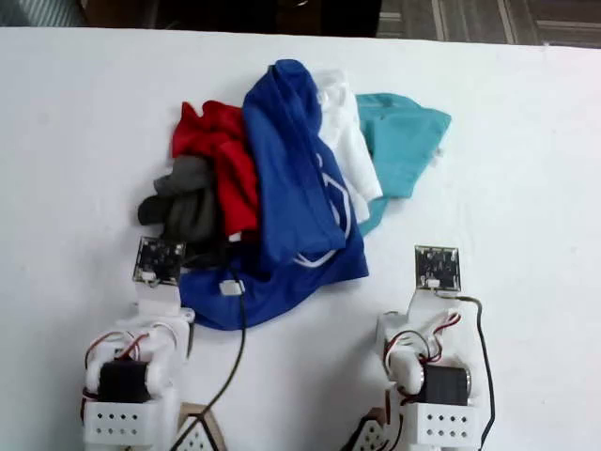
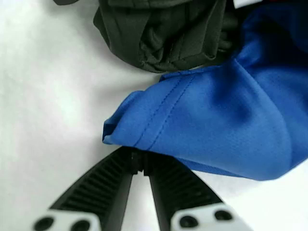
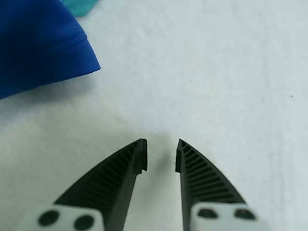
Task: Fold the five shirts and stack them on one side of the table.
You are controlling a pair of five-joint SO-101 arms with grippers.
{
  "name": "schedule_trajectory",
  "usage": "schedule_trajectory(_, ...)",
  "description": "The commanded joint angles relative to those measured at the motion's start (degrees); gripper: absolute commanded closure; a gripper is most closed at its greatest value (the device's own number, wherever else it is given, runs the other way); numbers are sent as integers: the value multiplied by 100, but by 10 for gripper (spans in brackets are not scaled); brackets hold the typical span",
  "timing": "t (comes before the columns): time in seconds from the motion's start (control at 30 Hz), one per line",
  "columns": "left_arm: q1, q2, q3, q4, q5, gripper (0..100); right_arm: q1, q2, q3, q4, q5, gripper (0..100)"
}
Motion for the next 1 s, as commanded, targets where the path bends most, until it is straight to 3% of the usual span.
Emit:
schedule_trajectory(0.0, -44, -114, 119, 18, 35, 973, 40, 13, 53, -110, -35, 892)
schedule_trajectory(0.23, 281, -114, 119, 18, 62, 973, 40, 13, 53, -110, -35, 892)
schedule_trajectory(0.53, 1820, -114, 119, 18, 35, 973, 40, 13, 53, -110, -35, 892)
schedule_trajectory(0.97, 1934, -114, 119, 18, 35, 973, 40, 13, 53, -110, -35, 892)
